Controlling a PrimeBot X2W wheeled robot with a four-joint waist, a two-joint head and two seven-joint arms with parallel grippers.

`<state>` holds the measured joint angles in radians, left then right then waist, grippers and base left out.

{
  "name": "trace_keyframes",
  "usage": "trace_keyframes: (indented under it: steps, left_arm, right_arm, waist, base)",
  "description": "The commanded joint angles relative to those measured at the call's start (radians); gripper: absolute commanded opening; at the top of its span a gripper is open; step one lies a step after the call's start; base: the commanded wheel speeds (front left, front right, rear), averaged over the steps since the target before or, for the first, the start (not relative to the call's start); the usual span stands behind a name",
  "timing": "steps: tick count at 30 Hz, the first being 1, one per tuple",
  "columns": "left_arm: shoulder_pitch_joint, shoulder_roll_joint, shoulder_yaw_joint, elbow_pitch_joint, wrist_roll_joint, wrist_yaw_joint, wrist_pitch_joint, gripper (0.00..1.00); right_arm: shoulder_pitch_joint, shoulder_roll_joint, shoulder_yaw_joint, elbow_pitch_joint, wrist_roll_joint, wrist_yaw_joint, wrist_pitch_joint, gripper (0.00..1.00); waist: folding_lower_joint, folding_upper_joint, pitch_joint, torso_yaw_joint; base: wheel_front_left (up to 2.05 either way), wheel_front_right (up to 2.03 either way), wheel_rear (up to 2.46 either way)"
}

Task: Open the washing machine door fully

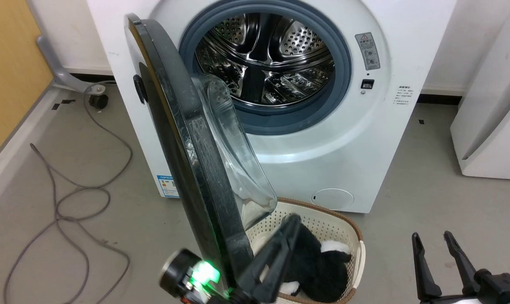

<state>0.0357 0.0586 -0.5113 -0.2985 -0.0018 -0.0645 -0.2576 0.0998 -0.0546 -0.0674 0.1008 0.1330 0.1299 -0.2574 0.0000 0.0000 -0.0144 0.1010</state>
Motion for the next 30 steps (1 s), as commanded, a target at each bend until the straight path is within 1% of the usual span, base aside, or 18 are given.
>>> trace_keyframes:
  steps: [1,7,13,18,22,30]
  left_arm:
    - [0.018,0.002,-0.009,0.014,-0.002,0.0,-0.004,0.0]
    - [0.043,0.001,-0.031,0.096,-0.009,0.014,-0.004,0.0]
    - [0.038,-0.002,0.005,0.18,-0.033,0.052,-0.004,0.0]
    - [0.036,-0.003,0.023,0.233,-0.049,0.064,-0.004,0.0]
    - [0.041,-0.004,0.027,0.25,-0.059,0.067,-0.004,0.0]
    - [0.064,-0.005,0.034,0.252,-0.062,0.08,-0.004,0.0]
  right_arm:
    - [0.017,0.004,-0.001,0.004,0.002,0.001,-0.004,1.0]
    - [0.013,0.004,-0.004,0.011,0.002,0.001,-0.004,1.0]
    - [0.007,0.004,-0.002,0.021,0.0,0.001,-0.004,1.0]
    - [0.006,0.004,0.002,0.027,0.0,0.001,-0.004,1.0]
    - [0.007,0.004,0.0,0.03,0.003,0.001,-0.004,1.0]
    - [0.007,0.004,0.015,0.039,0.018,0.001,-0.004,1.0]
  waist:
    - [0.0,0.0,0.002,0.001]
    - [0.0,0.0,0.014,0.008]
    - [0.0,0.0,0.026,0.019]
    - [0.0,0.0,0.035,0.032]
    - [0.0,0.0,0.038,0.054]
    - [0.0,0.0,0.033,0.122]
  base:
    - [0.0,0.0,0.0]
    - [0.0,0.0,0.0]
    - [0.0,0.0,0.0]
    - [0.0,0.0,0.0]
    - [0.0,0.0,0.0]
    - [0.0,0.0,0.0]
